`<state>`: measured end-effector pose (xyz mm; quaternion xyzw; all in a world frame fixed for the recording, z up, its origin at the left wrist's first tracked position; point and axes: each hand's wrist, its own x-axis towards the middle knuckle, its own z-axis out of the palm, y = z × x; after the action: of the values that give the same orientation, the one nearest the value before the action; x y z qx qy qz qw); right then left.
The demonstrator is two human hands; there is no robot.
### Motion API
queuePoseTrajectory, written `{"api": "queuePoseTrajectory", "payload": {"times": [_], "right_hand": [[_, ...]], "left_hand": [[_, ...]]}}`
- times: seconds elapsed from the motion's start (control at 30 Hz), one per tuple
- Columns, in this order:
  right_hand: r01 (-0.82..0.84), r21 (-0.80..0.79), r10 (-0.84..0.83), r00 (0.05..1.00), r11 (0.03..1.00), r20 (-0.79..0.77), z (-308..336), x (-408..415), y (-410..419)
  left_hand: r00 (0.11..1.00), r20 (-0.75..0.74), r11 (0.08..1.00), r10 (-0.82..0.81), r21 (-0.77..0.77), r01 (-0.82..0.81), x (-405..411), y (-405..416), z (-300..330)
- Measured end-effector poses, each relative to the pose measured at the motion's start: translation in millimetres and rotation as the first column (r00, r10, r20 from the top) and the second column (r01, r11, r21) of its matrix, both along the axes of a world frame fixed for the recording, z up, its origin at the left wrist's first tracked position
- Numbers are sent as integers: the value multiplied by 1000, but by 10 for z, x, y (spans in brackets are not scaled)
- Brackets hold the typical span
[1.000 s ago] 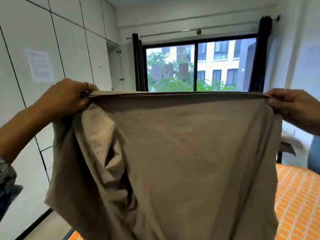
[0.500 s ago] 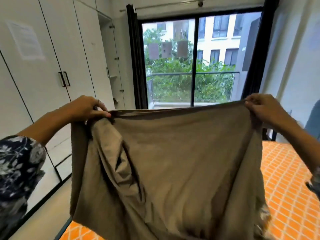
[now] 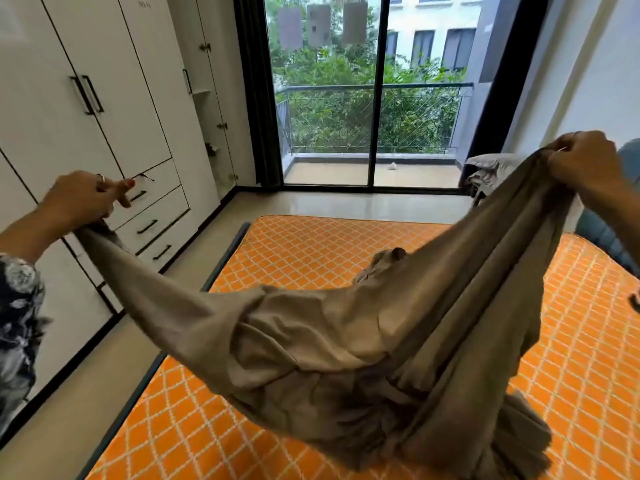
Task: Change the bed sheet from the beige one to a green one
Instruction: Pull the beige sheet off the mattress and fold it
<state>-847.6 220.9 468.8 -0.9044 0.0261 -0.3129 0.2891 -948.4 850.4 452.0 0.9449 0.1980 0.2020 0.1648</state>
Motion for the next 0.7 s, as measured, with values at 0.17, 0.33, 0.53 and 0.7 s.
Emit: {"api": "queuePoseTrajectory", "payload": {"times": [0.17,0.33,0.53,0.7], "right_hand": [[-40,-30,37,996,999,-78,82,-17,7],[-244,-91,230,963,966,-139,20,-134,341],[-491,-104,470,865,865,-177,5,-380,939],[-585,-88,558,802,806,-212,-69,-502,1207]], "left_hand": [[1000,10,989,14,-148,-13,275,595,-238],[997,-52,994,-51,-96,46,288,241,-292],[951,-271,965,-149,171,200,473,-642,-264],[914,-216,915,-343,143,377,607,-1188,-212]]}}
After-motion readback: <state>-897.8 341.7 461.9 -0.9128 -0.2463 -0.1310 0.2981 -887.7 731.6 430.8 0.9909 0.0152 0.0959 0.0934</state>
